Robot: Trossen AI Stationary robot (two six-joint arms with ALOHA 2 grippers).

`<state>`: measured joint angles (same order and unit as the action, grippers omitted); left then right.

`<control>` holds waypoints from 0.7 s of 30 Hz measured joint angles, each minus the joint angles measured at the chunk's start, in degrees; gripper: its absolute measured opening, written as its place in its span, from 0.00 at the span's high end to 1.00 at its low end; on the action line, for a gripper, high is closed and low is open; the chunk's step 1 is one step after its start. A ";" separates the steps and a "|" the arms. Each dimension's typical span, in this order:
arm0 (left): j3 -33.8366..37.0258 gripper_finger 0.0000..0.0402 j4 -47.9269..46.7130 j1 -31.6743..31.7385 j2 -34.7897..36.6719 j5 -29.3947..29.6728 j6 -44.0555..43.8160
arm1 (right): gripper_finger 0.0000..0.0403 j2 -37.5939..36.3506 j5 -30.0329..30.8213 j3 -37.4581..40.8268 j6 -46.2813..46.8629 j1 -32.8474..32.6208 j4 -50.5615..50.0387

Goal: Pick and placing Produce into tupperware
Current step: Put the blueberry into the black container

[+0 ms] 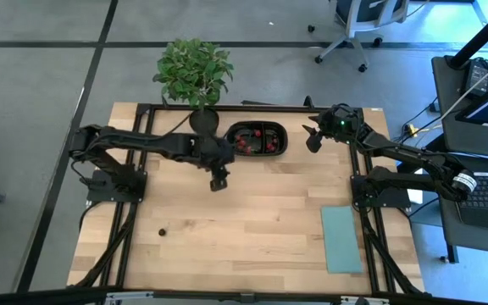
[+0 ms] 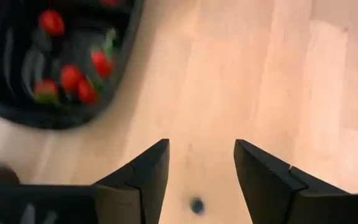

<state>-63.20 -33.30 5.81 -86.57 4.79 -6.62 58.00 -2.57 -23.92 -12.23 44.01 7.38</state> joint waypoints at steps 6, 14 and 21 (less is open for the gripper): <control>-0.02 0.57 -4.13 -3.14 -0.82 0.05 -8.07 | 0.51 0.00 -0.02 0.00 1.76 0.00 0.02; 0.04 0.57 -6.28 -6.75 -2.82 0.58 -10.99 | 0.51 0.00 0.00 0.00 3.21 0.02 0.02; -0.02 0.57 -7.86 -6.46 -7.92 1.56 -13.65 | 0.51 0.01 -0.01 0.00 3.20 0.01 0.06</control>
<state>-63.22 -41.17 -0.64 -94.49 6.35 -20.27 58.01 -2.58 -23.92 -9.03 44.02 7.43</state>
